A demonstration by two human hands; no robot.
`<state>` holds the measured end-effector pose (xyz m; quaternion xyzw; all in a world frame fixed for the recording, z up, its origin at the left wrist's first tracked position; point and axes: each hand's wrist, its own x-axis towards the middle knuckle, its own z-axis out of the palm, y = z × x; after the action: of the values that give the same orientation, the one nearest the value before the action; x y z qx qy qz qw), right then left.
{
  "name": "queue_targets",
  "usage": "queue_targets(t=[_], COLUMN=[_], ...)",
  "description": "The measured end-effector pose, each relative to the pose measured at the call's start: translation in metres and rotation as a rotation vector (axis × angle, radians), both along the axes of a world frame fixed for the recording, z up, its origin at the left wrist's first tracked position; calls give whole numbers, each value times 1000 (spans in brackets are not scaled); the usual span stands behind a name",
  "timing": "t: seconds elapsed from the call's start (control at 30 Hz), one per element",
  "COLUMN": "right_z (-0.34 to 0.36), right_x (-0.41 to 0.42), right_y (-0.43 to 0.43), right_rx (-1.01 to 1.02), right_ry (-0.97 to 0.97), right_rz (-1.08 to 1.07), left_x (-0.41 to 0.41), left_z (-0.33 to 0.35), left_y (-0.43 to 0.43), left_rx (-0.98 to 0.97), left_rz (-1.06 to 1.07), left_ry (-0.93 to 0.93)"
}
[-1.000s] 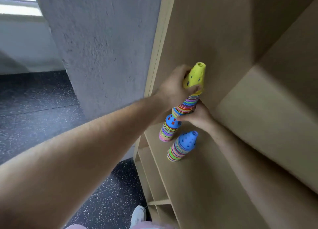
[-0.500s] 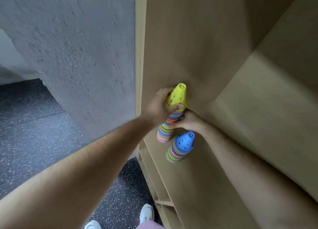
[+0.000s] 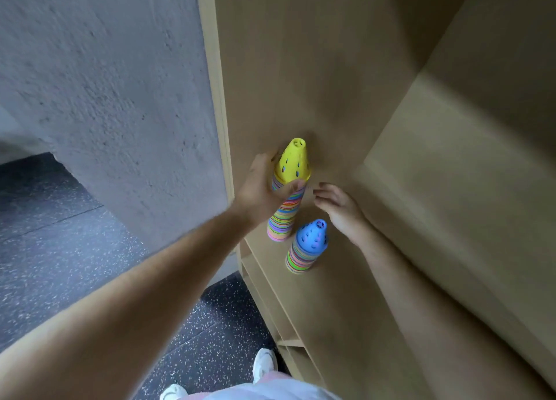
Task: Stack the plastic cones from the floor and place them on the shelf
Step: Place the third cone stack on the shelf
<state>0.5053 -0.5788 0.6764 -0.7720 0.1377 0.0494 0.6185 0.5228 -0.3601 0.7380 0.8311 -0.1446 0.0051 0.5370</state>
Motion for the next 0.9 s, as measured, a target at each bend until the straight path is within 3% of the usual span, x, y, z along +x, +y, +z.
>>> queue_targets(t=[0.13, 0.23, 0.4, 0.57, 0.73, 0.9], right_z=[-59, -100, -110, -142, -170, -191], right_x=[-46, -79, -100, -83, -78, -80], right_y=[-15, -9, 11, 27, 35, 40], right_rx=[-89, -87, -206, -666, -762, -699], right_ry=[-26, 52, 122, 69, 81, 52], right_rz=[-163, -123, 68, 115, 69, -93], left_x=[-33, -68, -91, -87, -73, -70], left_z=[-20, -51, -74, -74, -70, -75], left_y=[7, 2, -22, -45, -51, -36], left_rx=[41, 119, 172, 145, 176, 162], left_rz=[227, 126, -124, -176, -138, -146], left_ry=[-216, -317, -151, 39, 145, 173])
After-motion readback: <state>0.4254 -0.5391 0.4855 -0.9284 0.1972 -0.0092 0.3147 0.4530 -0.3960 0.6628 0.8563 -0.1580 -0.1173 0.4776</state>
